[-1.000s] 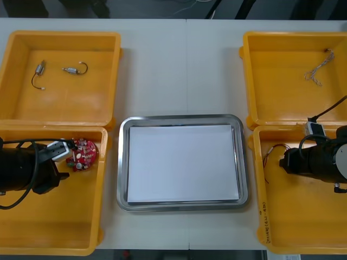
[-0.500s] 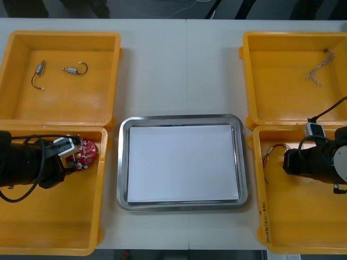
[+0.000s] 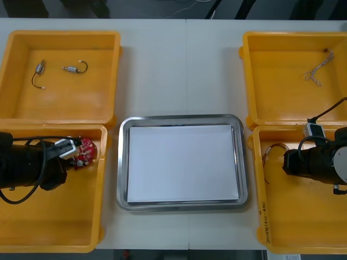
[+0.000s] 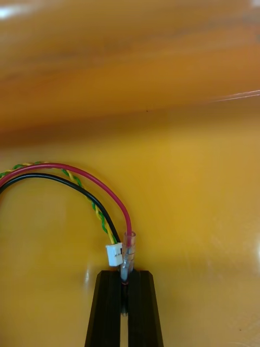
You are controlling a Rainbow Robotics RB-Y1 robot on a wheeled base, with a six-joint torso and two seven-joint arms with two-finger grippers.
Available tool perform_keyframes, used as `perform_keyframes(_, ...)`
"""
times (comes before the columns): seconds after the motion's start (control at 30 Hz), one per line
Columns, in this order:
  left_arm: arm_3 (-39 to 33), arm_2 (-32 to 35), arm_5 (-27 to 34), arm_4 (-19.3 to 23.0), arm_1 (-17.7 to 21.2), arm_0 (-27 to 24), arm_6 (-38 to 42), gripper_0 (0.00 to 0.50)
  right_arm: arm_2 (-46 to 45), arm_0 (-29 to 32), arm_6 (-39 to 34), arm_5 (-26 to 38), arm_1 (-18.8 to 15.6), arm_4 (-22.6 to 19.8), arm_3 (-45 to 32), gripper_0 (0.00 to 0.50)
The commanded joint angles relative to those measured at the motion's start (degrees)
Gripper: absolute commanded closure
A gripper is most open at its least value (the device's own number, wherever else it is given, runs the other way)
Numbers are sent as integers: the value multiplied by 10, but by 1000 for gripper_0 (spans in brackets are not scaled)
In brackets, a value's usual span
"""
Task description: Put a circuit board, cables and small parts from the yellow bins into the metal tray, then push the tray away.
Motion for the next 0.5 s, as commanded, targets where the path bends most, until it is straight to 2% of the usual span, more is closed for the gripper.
perform_keyframes(0.03, -2, -13, -9, 7, 27, -21, -94, 500, -16, 19, 28, 12, 0, 0, -30, 500)
perform_keyframes(0.5, -10, -13, -9, 24, 30, -19, -91, 500, -77, 19, 39, 99, -6, -14, -97, 500)
